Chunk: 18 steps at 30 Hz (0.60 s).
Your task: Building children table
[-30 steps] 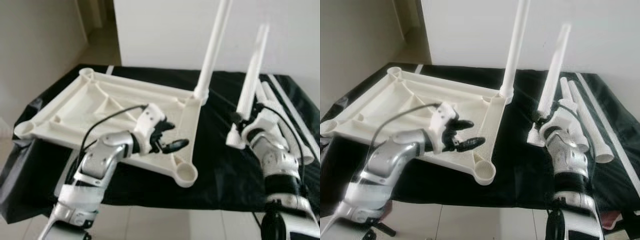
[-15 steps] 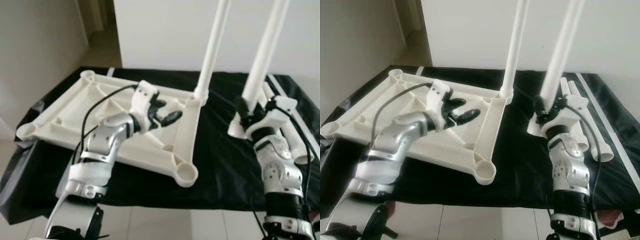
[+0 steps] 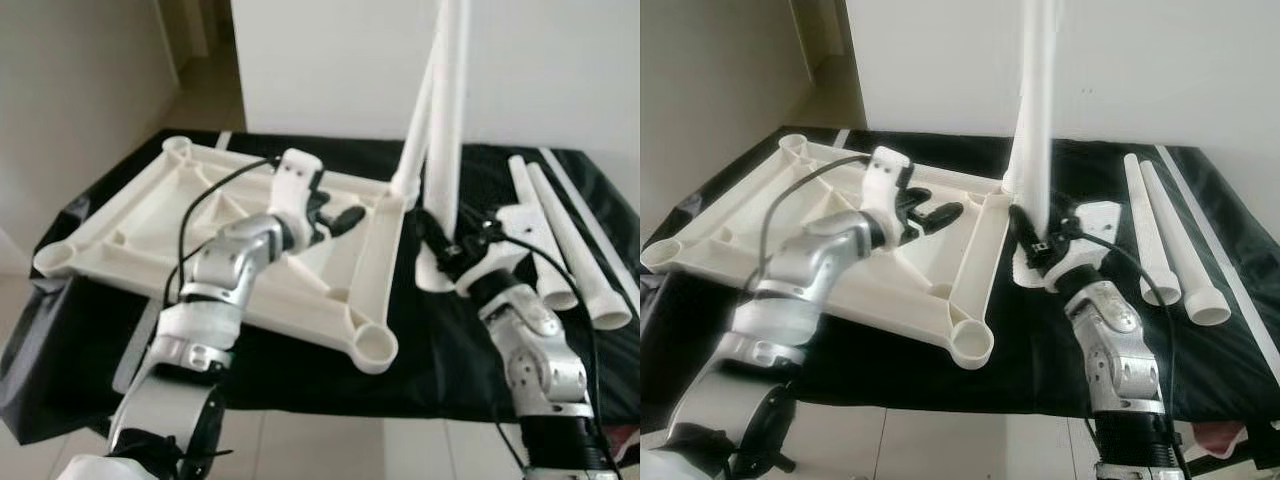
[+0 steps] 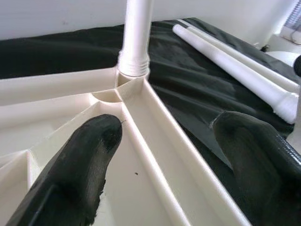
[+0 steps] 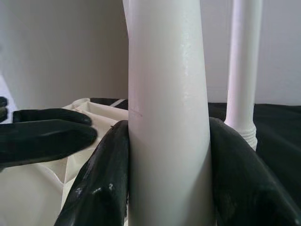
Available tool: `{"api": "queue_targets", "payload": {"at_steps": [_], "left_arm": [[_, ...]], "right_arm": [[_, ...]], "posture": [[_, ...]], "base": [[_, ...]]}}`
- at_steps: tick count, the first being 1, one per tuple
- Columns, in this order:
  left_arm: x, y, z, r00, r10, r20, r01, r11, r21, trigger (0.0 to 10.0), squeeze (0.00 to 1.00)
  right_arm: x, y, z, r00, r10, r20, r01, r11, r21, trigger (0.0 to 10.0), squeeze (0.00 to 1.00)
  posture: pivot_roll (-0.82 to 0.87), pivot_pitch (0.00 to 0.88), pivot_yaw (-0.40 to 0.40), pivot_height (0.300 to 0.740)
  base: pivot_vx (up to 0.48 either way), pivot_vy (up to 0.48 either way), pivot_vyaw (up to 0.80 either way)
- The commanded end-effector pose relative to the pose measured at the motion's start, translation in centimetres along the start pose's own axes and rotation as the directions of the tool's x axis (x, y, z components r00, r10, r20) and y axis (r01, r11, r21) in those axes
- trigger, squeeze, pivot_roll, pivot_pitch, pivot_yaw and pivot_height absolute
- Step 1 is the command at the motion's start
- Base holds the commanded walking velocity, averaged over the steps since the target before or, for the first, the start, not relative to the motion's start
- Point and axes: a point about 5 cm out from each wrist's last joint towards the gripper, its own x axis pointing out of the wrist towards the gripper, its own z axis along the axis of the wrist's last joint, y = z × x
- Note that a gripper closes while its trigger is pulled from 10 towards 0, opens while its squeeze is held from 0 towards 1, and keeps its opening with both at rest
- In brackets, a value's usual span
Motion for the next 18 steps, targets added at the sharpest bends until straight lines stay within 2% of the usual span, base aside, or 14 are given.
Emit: {"api": "queue_targets", "payload": {"at_steps": [1,8,13,18], "left_arm": [[0.4,-0.6,0.4,0.999,-0.048,0.023,0.049,0.998,-0.034,10.0,0.0],[0.8,-2.3,0.9,0.982,-0.181,0.045,0.183,0.983,-0.03,10.0,0.0],[2.0,-2.2,2.8,0.983,-0.162,0.082,0.165,0.986,-0.02,10.0,0.0],[2.1,-2.0,4.2,0.982,-0.151,0.117,0.151,0.988,0.007,10.0,0.0]], "right_arm": [[-0.2,0.1,0.4,1.0,0.024,-0.007,-0.025,0.999,-0.032,10.0,0.0],[-0.5,0.8,0.5,0.995,0.095,-0.012,-0.095,0.995,-0.019,10.0,0.0],[-0.8,1.9,-0.5,0.982,0.177,-0.063,-0.178,0.984,-0.014,10.0,0.0],[-0.9,2.3,-0.8,0.975,0.208,-0.083,-0.208,0.978,0.009,10.0,0.0]], "posture": [[-0.05,0.011,0.008,0.74],[-0.05,0.009,0.0,0.74],[-0.05,0.007,-0.004,0.74],[-0.05,0.003,-0.012,0.74]], "base": [[0.0,0.0,0.0],[0.0,0.0,0.0],[0.0,0.0,0.0],[0.0,0.0,0.0]]}}
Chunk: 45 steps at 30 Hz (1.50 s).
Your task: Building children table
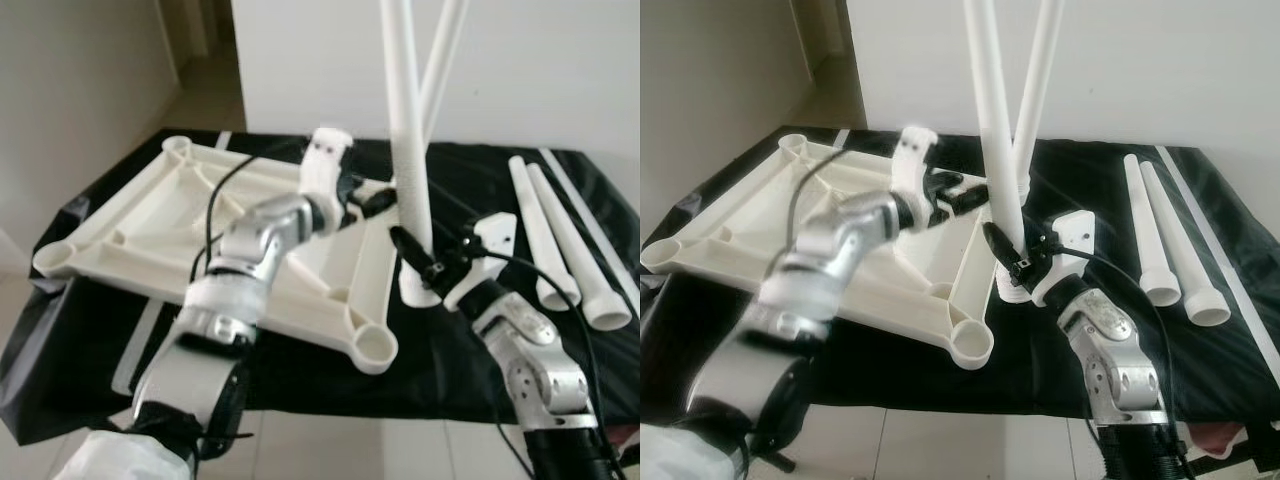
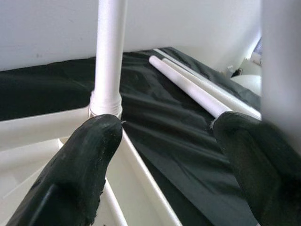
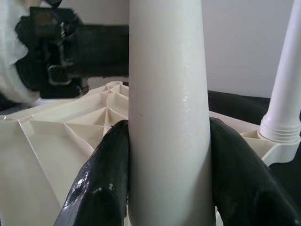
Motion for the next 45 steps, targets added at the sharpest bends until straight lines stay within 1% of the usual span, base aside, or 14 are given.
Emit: {"api": "queue_targets", "payload": {"at_steps": [1,3,6,9,18,20,25,27,30,31,34,39,44,45], "left_arm": [[0.3,-0.6,1.2,0.995,-0.086,0.042,0.085,0.996,0.021,10.0,0.0],[0.2,-0.7,1.9,0.994,-0.092,0.061,0.09,0.996,0.026,10.0,0.0],[0.2,-0.7,2.1,0.993,-0.099,0.066,0.097,0.995,0.029,10.0,0.0],[0.1,-1.6,2.6,0.988,-0.129,0.085,0.126,0.991,0.043,10.0,0.0],[0.4,-2.1,2.9,0.983,-0.147,0.11,0.145,0.989,0.026,10.0,0.0],[0.7,-2.9,3.1,0.977,-0.171,0.131,0.171,0.985,0.013,10.0,0.0],[0.9,-3.6,3.2,0.971,-0.194,0.139,0.195,0.981,0.004,10.0,0.0],[0.9,-4.2,3.3,0.966,-0.208,0.151,0.211,0.977,-0.002,10.0,0.0],[0.9,-4.5,3.5,0.964,-0.214,0.155,0.217,0.976,0.001,10.0,0.0],[1.0,-5.1,3.7,0.96,-0.226,0.164,0.23,0.973,-0.003,10.0,0.0],[1.0,-5.5,3.8,0.957,-0.236,0.171,0.24,0.971,-0.003,10.0,0.0],[0.9,-5.7,3.8,0.956,-0.239,0.173,0.243,0.97,-0.003,10.0,0.0],[0.8,-5.5,3.8,0.958,-0.232,0.167,0.236,0.972,-0.001,10.0,0.0],[0.8,-5.2,3.8,0.962,-0.22,0.164,0.223,0.975,0.001,10.0,0.0]], "right_arm": [[-0.1,0.6,-0.7,0.998,0.046,-0.04,-0.046,0.999,0.009,10.0,0.0],[0.0,0.6,-0.9,0.997,0.05,-0.054,-0.05,0.999,0.003,10.0,0.0],[0.0,0.6,-1.0,0.997,0.051,-0.058,-0.051,0.999,0.007,10.0,0.0],[0.6,0.6,-1.4,0.995,0.056,-0.08,-0.055,0.998,0.006,10.0,0.0],[0.9,0.5,-1.8,0.994,0.047,-0.103,-0.046,0.999,0.005,10.0,0.0],[1.2,0.6,-2.0,0.992,0.048,-0.113,-0.048,0.999,0.003,10.0,0.0],[1.5,0.8,-2.1,0.992,0.056,-0.114,-0.055,0.998,0.008,10.0,0.0],[1.7,0.9,-2.1,0.992,0.059,-0.112,-0.057,0.998,0.013,10.0,0.0],[1.8,0.9,-2.2,0.991,0.064,-0.117,-0.062,0.998,0.018,10.0,0.0],[2.0,1.0,-2.4,0.99,0.065,-0.125,-0.063,0.998,0.021,10.0,0.0],[2.1,1.0,-2.5,0.99,0.062,-0.129,-0.06,0.998,0.021,10.0,0.0],[2.2,1.2,-2.5,0.99,0.066,-0.124,-0.064,0.998,0.023,10.0,0.0],[2.3,1.2,-2.4,0.991,0.067,-0.119,-0.065,0.998,0.024,10.0,0.0],[2.4,1.2,-2.3,0.991,0.071,-0.113,-0.069,0.997,0.024,10.0,0.0]], "posture": [[-0.04,0.0,-0.017,0.74],[-0.04,0.0,-0.017,0.74],[-0.03,0.0,-0.02,0.74],[-0.02,0.0,-0.021,0.74],[-0.01,0.0,-0.021,0.74],[-0.01,0.0,-0.021,0.74],[-0.01,0.0,-0.02,0.74],[-0.01,0.0,-0.02,0.74],[-0.01,0.0,-0.02,0.74],[0.0,0.0,-0.021,0.74],[0.0,0.0,-0.022,0.74],[0.0,0.0,-0.022,0.74],[0.01,0.0,-0.023,0.74],[0.0,0.0,-0.025,0.74]], "base": [[0.0,0.0,0.0],[0.0,0.0,0.0],[0.0,0.0,0.0],[0.0,0.0,0.0],[0.0,0.0,0.0],[0.0,0.0,0.0],[0.0,0.0,0.0],[0.0,0.0,0.0],[0.0,0.0,0.0],[0.0,0.0,0.0],[0.0,0.0,0.0],[0.0,0.0,0.0],[0.0,0.0,0.0],[0.0,0.0,0.0]]}}
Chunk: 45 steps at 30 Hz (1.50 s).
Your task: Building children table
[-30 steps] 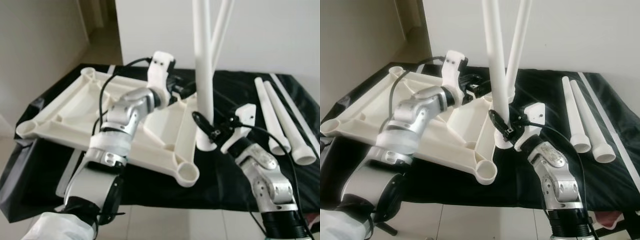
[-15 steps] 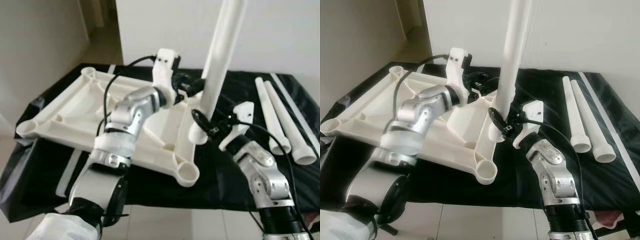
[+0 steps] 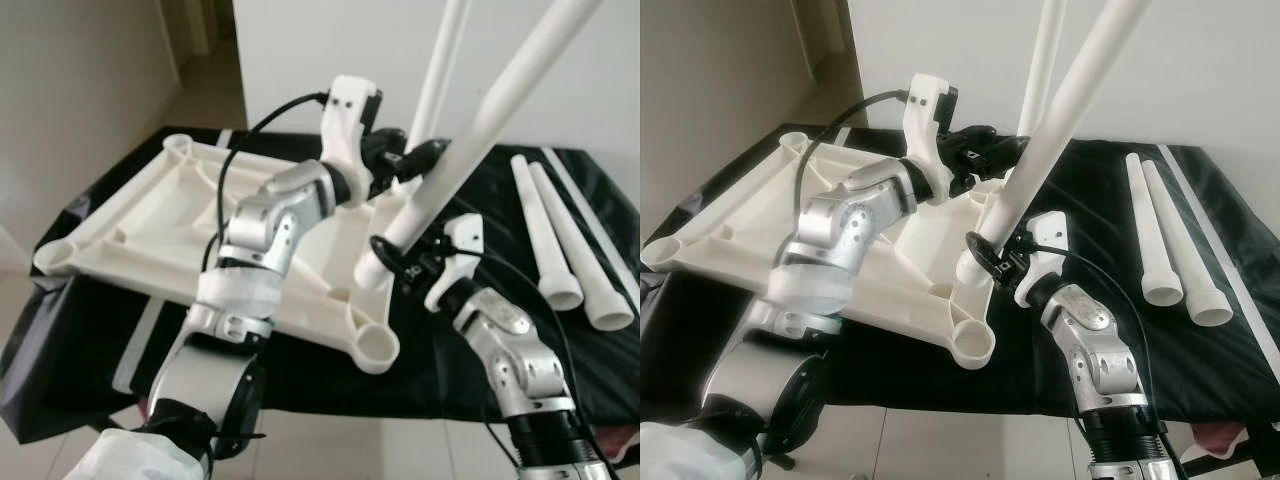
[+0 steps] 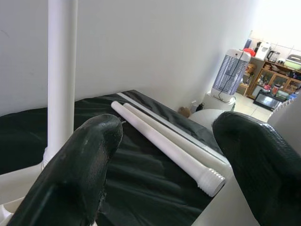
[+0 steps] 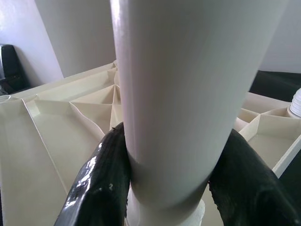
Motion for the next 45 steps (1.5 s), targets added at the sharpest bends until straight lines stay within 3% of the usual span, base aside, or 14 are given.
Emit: {"api": "queue_targets", "payload": {"at_steps": [1,10,11,12,14,16,17,21,22,23,24,25,26,45], "left_arm": [[0.3,-0.4,-0.1,0.999,-0.034,-0.004,0.034,0.999,0.013,10.0,0.0],[-0.5,1.4,-0.2,0.999,0.045,-0.005,-0.045,0.998,0.039,10.0,0.0],[-1.4,2.5,-0.3,0.997,0.074,-0.014,-0.073,0.995,0.066,10.0,0.0],[-1.4,2.5,-0.3,0.997,0.074,-0.014,-0.073,0.995,0.066,10.0,0.0],[-4.4,3.7,-0.9,0.998,0.033,-0.054,-0.024,0.986,0.162,10.0,0.0],[-4.7,3.6,-1.0,0.998,0.02,-0.061,-0.008,0.982,0.189,10.0,0.0],[-4.9,3.5,-1.3,0.998,0.014,-0.064,-0.001,0.982,0.19,10.0,0.0],[-5.2,3.5,-1.6,0.998,0.008,-0.064,0.003,0.984,0.177,10.0,0.0],[-5.2,3.5,-1.7,0.998,0.011,-0.064,0.0,0.985,0.175,10.0,0.0],[-5.4,3.5,-2.0,0.998,0.022,-0.062,-0.011,0.983,0.184,10.0,0.0],[-5.7,3.6,-2.4,0.998,0.04,-0.049,-0.03,0.982,0.185,10.0,0.0],[-5.7,3.6,-2.4,0.998,0.04,-0.049,-0.03,0.982,0.185,10.0,0.0],[-6.5,3.0,-3.8,0.998,0.036,-0.045,-0.025,0.976,0.216,10.0,0.0],[-9.3,2.7,-7.9,0.988,0.113,-0.104,-0.083,0.962,0.259,10.0,0.0]], "right_arm": [[0.5,0.6,0.1,0.999,0.038,-0.013,-0.038,0.999,-0.008,10.0,0.0],[0.2,0.4,0.7,1.0,0.026,0.013,-0.026,1.0,-0.007,10.0,0.0],[0.0,0.0,1.0,1.0,0.001,0.023,0.0,1.0,-0.008,6.4,0.0],[0.0,0.0,1.0,1.0,0.001,0.023,0.0,1.0,-0.008,6.4,0.0],[-0.4,-0.9,1.6,0.996,-0.073,0.05,0.074,0.997,-0.025,1.7,0.0],[-0.4,-0.9,1.7,0.995,-0.083,0.053,0.084,0.996,-0.027,1.5,0.0],[-0.4,-1.0,1.7,0.994,-0.091,0.058,0.093,0.996,-0.02,3.2,0.0],[-0.4,-1.1,1.8,0.993,-0.101,0.065,0.101,0.995,-0.009,3.2,0.0],[-0.4,-1.1,1.8,0.993,-0.101,0.064,0.102,0.995,-0.012,4.5,0.0],[-0.4,-1.2,1.9,0.992,-0.111,0.068,0.112,0.994,-0.015,4.5,0.0],[-0.4,-1.2,2.0,0.99,-0.118,0.072,0.119,0.993,-0.016,6.8,0.0],[-0.4,-1.2,2.0,0.99,-0.118,0.072,0.119,0.993,-0.016,6.8,0.0],[-0.4,-1.3,2.1,0.985,-0.147,0.086,0.149,0.989,-0.009,10.0,0.0],[-0.8,-1.6,1.7,0.952,-0.289,0.1,0.29,0.957,0.009,10.0,0.0]], "posture": [[0.0,0.0,-0.027,0.74],[0.0,0.0,-0.029,0.74],[0.0,0.0,-0.027,0.74],[0.0,0.0,-0.027,0.74],[-0.01,0.0,-0.026,0.74],[-0.01,0.0,-0.025,0.74],[0.0,0.0,-0.025,0.74],[0.0,0.0,-0.025,0.74],[0.0,0.0,-0.023,0.74],[0.0,0.0,-0.023,0.74],[0.0,0.0,-0.023,0.74],[0.0,0.0,-0.023,0.74],[0.0,0.0,-0.018,0.74],[-0.02,0.0,0.006,0.74]], "base": [[0.0,0.0,0.0],[0.0,0.0,0.0],[0.0,0.0,0.0],[0.0,0.0,0.0],[0.0,0.0,0.0],[0.0,0.0,0.0],[0.0,0.0,0.0],[0.0,0.0,0.0],[0.0,0.0,0.0],[0.0,0.0,0.0],[0.0,0.0,0.0],[0.0,0.0,0.0],[0.0,0.0,0.0],[0.0,0.0,0.0]]}}
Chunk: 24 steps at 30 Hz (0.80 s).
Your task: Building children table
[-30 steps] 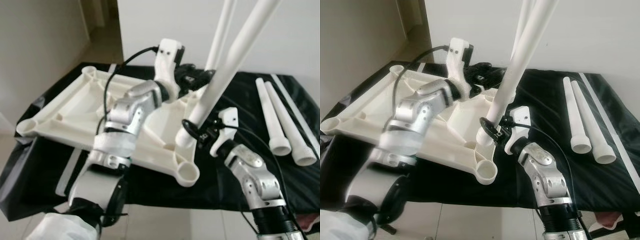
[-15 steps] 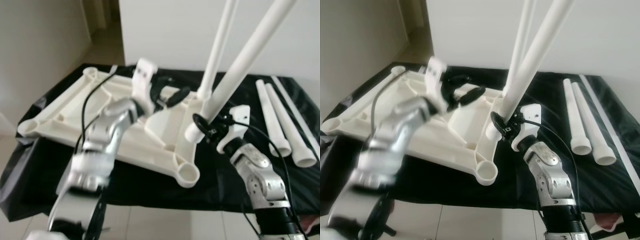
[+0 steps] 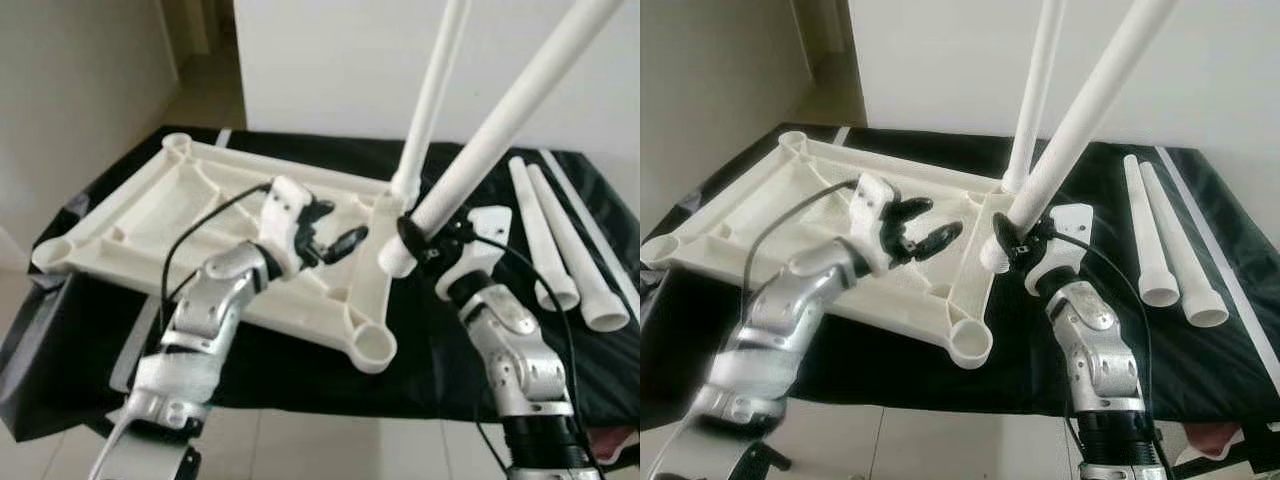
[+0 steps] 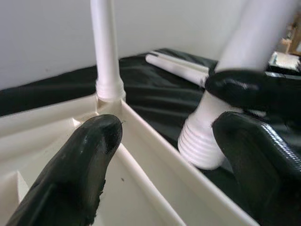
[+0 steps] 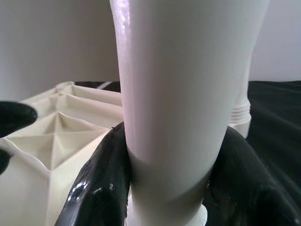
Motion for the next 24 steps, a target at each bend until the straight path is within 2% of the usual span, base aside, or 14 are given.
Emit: {"api": "queue_targets", "payload": {"at_steps": [1,3,8,13,15,17,20,21,22,24], "left_arm": [[-0.5,-0.2,-0.4,1.0,-0.003,-0.014,0.004,0.999,0.043,10.0,0.0],[-1.0,-0.4,-0.9,1.0,-0.015,-0.027,0.016,0.997,0.069,10.0,0.0],[-1.5,-0.3,-1.5,0.999,0.006,-0.035,-0.003,0.998,0.069,10.0,0.0],[-0.6,-0.5,-1.2,0.997,0.08,0.001,-0.08,0.996,0.026,10.0,0.0],[-0.5,-1.0,-0.8,0.999,0.044,0.013,-0.044,0.999,0.009,10.0,0.0],[-1.0,-1.5,-0.7,1.0,-0.025,0.009,0.025,0.999,0.026,10.0,0.0],[-1.7,-1.4,-0.8,0.997,-0.073,-0.004,0.073,0.997,0.012,10.0,0.0],[-2.3,-1.5,-0.8,0.993,-0.118,-0.018,0.118,0.992,0.039,10.0,0.0],[-2.3,-1.5,-0.8,0.993,-0.118,-0.018,0.118,0.992,0.039,10.0,0.0],[-3.3,-1.8,-1.0,0.97,-0.238,-0.053,0.24,0.97,0.045,10.0,0.0]], "right_arm": [[-0.1,-0.1,0.3,1.0,-0.017,0.023,0.018,1.0,-0.018,10.0,0.0],[-0.1,-0.4,0.3,0.999,-0.041,0.03,0.042,0.999,-0.02,10.0,0.0],[0.1,-0.5,0.3,0.996,-0.081,0.038,0.081,0.997,-0.001,10.0,0.0],[-0.2,-0.5,-0.8,0.995,-0.1,0.009,0.1,0.995,0.008,10.0,0.0],[-0.3,-0.5,-0.9,0.996,-0.086,-0.003,0.086,0.996,-0.023,10.0,0.0],[-0.3,-0.4,-0.8,0.997,-0.075,0.003,0.075,0.996,-0.048,10.0,0.0],[-0.1,-0.3,-0.6,0.997,-0.073,0.015,0.074,0.995,-0.069,10.0,0.0],[0.0,-0.3,-0.5,0.997,-0.079,0.023,0.081,0.995,-0.065,10.0,0.0],[0.0,-0.3,-0.5,0.997,-0.079,0.023,0.081,0.995,-0.065,10.0,0.0],[0.3,-0.4,-0.3,0.995,-0.093,0.033,0.095,0.993,-0.063,10.0,0.0]], "posture": [[-0.02,0.0,0.005,0.74],[-0.02,0.0,0.003,0.74],[-0.02,0.0,0.002,0.74],[0.0,0.0,0.011,0.74],[0.0,0.0,0.028,0.74],[0.0,0.0,0.033,0.74],[0.0,0.0,0.052,0.74],[0.0,0.0,0.057,0.74],[0.0,0.0,0.057,0.74],[0.0,0.0,0.051,0.74]], "base": [[0.0,0.0,0.0],[0.0,0.0,0.0],[0.0,0.0,0.0],[0.0,0.0,0.0],[0.0,0.0,0.0],[0.0,0.0,0.0],[0.0,0.0,0.0],[0.0,0.0,0.0],[0.0,0.0,0.0],[0.0,0.0,0.0]]}}
